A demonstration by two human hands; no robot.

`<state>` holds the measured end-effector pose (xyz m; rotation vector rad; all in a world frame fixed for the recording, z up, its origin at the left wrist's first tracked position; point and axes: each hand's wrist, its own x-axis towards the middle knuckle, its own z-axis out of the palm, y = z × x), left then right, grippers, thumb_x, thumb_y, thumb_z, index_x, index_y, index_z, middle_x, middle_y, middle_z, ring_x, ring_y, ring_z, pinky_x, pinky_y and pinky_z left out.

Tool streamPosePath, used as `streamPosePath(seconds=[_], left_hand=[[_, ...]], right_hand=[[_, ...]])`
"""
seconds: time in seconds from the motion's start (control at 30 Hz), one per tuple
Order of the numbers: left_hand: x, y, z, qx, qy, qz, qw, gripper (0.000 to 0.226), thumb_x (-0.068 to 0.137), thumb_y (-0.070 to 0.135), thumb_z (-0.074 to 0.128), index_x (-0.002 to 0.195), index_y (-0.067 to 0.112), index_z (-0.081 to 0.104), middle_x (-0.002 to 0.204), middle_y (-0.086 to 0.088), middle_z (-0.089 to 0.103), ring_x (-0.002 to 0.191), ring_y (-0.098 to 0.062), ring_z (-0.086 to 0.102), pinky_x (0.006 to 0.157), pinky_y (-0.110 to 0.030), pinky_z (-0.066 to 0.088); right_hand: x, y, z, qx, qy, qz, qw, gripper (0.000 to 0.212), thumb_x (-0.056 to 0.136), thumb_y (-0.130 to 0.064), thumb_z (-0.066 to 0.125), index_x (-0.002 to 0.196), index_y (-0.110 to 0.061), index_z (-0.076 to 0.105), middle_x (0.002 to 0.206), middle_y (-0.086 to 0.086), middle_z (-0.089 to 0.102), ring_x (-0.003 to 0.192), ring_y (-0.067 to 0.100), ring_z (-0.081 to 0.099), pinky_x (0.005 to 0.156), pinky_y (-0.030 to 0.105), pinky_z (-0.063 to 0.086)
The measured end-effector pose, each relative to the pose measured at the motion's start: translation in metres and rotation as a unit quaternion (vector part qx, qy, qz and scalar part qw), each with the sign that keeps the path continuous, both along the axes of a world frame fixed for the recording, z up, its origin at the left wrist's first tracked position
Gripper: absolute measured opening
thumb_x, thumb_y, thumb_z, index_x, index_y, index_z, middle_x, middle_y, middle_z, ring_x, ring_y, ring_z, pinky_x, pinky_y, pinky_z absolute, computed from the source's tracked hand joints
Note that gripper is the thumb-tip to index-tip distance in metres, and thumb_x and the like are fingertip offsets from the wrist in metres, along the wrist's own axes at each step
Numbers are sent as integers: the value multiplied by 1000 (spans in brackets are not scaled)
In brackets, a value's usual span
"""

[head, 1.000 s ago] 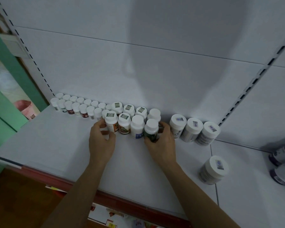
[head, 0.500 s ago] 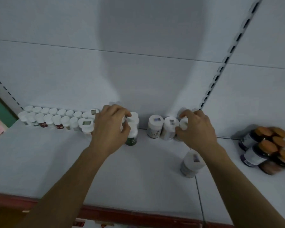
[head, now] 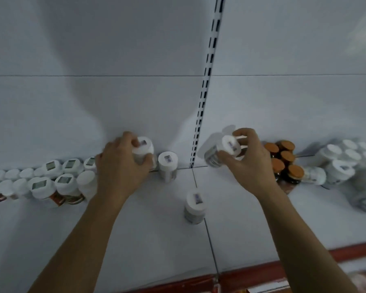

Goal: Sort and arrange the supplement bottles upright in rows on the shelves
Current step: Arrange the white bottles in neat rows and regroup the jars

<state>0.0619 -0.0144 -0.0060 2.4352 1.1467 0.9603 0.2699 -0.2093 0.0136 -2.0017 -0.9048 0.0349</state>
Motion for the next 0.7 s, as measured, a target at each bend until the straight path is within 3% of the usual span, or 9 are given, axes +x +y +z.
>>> streamPosePath(seconds=[0.07,0.13,0.37,0.5,0.6,0.7], left_hand=[[7,-15,17,10,-104,-8,995,36,78,40,70,101,21,51,100,-4,61,95,-35,55,78,-46,46],[25,-36,33,8,-148,-51,988,36,77,38,66,103,18,51,102,-3,59,95,-30,55,78,-44,46],[111,-132,44,-69,-154,-194,966,31,79,35,67,103,24,50,97,10,57,82,-14,53,70,-26,43],[178,-187,38,-89,-138,-240,957,36,78,33,67,110,28,50,104,10,59,94,-7,57,69,-10,40],[232,-233,36,-103,-137,-274,946,37,79,33,66,112,28,52,106,9,60,94,-9,60,72,-22,50],[283,-272,34,-102,-118,-304,940,36,79,33,66,113,30,53,100,8,62,79,-9,62,69,-30,52]], right_hand=[[14,-19,13,47,32,-27,998,52,82,-27,82,123,-25,50,106,-13,63,90,1,65,66,17,55],[30,-36,22,69,47,-48,995,52,83,-28,81,124,-26,50,106,-15,63,86,1,66,68,19,55],[99,-120,29,108,56,-119,986,48,83,-28,79,122,-30,51,110,-12,64,92,4,65,73,27,54],[151,-185,27,125,48,-146,980,41,84,-28,79,115,-30,53,107,-12,65,88,6,65,75,33,56],[200,-242,29,120,35,-176,976,39,85,-31,79,114,-29,53,108,-13,64,88,4,64,76,31,55],[249,-297,23,131,25,-213,968,35,87,-34,76,112,-28,53,109,-10,63,86,1,63,75,34,56]])
